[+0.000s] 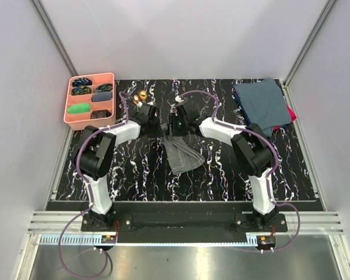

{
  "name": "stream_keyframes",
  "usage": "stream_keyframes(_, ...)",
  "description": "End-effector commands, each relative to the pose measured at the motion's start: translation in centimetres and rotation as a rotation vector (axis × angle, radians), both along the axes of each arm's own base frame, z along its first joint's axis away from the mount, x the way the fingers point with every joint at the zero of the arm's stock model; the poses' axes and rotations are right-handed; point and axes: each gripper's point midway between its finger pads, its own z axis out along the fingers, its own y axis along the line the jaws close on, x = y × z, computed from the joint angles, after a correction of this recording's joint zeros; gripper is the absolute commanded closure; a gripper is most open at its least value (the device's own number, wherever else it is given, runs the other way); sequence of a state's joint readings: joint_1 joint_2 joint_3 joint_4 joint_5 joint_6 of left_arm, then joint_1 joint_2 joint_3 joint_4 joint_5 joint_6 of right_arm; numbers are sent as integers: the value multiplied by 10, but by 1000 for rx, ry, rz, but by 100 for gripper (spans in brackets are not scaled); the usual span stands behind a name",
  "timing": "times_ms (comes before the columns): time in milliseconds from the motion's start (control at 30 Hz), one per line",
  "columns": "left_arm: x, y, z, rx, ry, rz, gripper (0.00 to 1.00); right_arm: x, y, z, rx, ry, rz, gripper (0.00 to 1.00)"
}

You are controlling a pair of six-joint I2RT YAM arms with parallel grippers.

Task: Fold the napkin into a case and place the utensils inside
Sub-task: Stuff the top corner of the smaller-rectangle-folded napkin into the folded napkin.

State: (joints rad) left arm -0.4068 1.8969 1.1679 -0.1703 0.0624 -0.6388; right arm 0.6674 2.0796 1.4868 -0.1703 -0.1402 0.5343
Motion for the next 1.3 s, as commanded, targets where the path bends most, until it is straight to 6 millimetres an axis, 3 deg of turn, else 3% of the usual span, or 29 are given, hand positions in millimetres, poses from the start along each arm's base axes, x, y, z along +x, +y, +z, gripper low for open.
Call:
stream_keyframes(0, 6, -7, 26, -57, -63, -15, 100, 12, 7, 31, 11, -82, 19, 56)
stream_keyframes(333, 6, -7, 26, -63, -63, -15, 100, 11, 10, 30, 8, -75, 44, 55)
stream_keyframes(433, 7, -7, 29, -66, -68, -14, 100, 11, 12, 26, 8, -66, 52, 61)
stream_keyframes(600, 8, -10, 34, -82, -76, -17, 100, 11, 18, 12, 18, -34, 67, 83)
stream_keyframes(833, 9, -9, 42, -94, -98, -17, 100, 10, 18, 1, 13, -14, 62, 97)
stream_keyframes(1267, 6, -13, 50, -122, -135, -56, 100, 5, 30, -15, 49, 65, 82, 98)
